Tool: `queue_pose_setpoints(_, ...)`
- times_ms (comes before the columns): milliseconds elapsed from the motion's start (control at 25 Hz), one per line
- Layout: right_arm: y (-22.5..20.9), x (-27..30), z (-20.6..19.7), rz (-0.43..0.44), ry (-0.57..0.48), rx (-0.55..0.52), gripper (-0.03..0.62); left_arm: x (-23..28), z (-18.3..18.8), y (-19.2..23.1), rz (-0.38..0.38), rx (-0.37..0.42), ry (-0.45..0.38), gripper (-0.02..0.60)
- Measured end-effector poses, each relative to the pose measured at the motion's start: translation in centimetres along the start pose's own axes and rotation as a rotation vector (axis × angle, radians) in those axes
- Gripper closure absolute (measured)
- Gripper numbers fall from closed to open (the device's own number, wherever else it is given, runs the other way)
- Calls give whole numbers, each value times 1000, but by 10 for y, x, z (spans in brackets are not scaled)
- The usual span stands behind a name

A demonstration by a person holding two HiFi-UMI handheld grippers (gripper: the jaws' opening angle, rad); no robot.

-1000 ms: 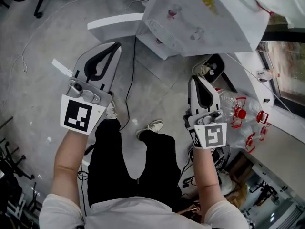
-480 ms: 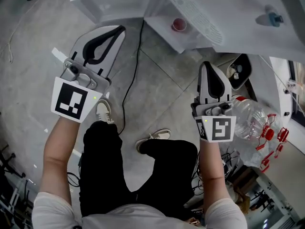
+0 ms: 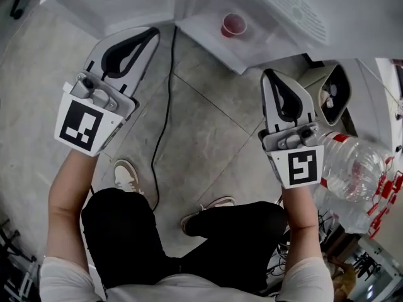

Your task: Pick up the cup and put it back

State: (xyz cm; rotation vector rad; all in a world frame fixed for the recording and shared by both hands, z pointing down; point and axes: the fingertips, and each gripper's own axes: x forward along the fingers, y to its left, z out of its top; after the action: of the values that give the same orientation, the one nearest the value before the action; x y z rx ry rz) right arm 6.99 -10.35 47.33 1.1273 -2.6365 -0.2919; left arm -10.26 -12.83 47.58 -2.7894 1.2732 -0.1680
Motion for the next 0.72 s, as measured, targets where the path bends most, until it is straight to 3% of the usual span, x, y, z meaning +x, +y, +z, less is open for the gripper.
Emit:
queue_pose_setpoints(120,1,5,5,4,-82,2,574,17,-15,-7,-30,11,-23,557)
queue_pose_setpoints(320,-11,2,5,-39,-114,-27,573,47,-37,-18,-62,-20,-24,557)
queue_pose_setpoints(520,-15,-10,-13,-51,-70,13,573,82,-59,-31,-111,-54,1,557)
queue_pose_setpoints(720,0,-16,-46,-41,-17,50,573,116,-112,-44,-161,-124,86,557)
